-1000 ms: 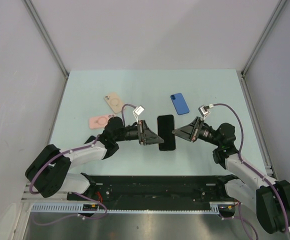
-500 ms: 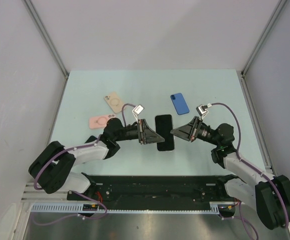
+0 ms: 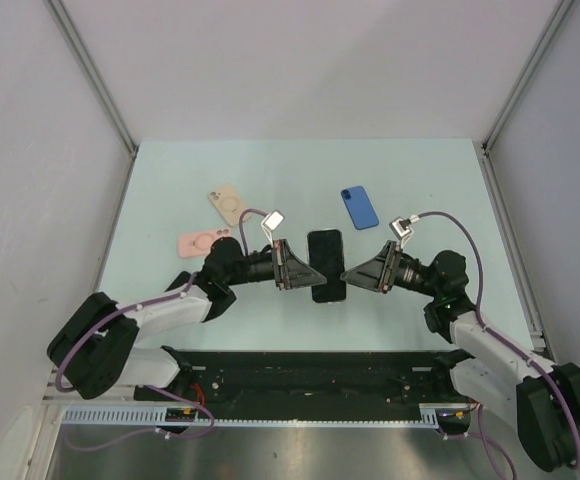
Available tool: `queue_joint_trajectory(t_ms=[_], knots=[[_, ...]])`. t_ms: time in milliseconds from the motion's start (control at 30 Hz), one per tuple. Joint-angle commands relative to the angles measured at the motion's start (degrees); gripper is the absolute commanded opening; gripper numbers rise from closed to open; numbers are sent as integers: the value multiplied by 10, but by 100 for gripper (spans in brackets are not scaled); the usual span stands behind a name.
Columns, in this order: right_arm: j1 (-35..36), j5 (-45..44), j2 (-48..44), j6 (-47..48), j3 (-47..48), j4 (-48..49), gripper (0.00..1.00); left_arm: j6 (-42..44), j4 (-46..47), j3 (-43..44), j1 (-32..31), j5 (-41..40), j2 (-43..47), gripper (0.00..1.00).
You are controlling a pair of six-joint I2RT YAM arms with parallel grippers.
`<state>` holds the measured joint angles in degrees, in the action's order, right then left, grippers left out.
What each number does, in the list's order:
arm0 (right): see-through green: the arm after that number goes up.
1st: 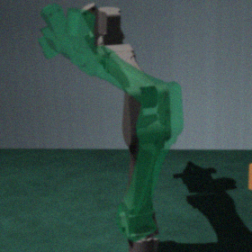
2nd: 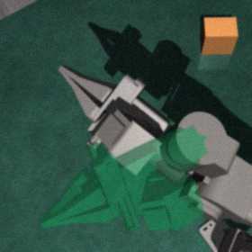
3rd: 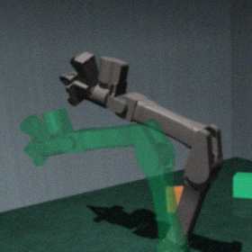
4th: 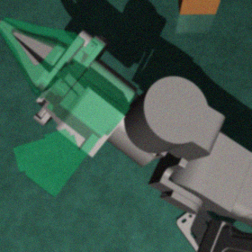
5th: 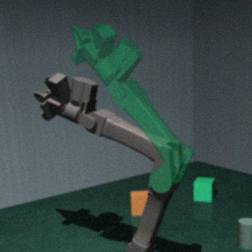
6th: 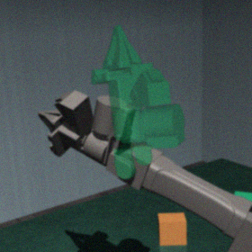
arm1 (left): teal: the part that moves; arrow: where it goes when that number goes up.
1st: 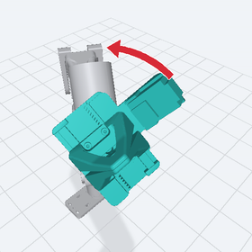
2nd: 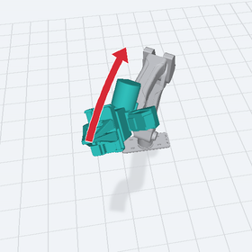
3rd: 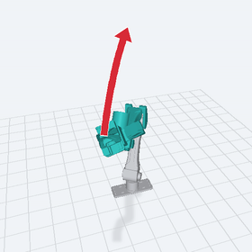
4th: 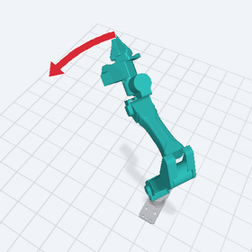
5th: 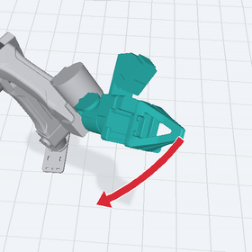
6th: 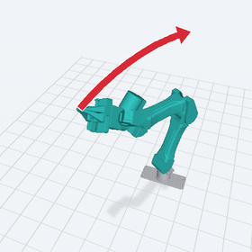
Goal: Put the phone into the phone case
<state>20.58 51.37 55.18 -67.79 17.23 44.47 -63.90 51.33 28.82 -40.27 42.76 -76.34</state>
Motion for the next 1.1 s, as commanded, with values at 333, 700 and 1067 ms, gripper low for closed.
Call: queue_joint_trajectory(t_ms=[333, 700, 1067], knots=[[17, 4, -38, 78, -2, -81, 49, 51, -55, 29, -2, -66, 56, 0], [29, -44, -53, 79, -1, -119, 0, 185, -292, 78, -10, -154, 61, 0], [20, -40, -75, 165, 35, -189, 70, 197, -280, 74, -17, -29, 81, 0]])
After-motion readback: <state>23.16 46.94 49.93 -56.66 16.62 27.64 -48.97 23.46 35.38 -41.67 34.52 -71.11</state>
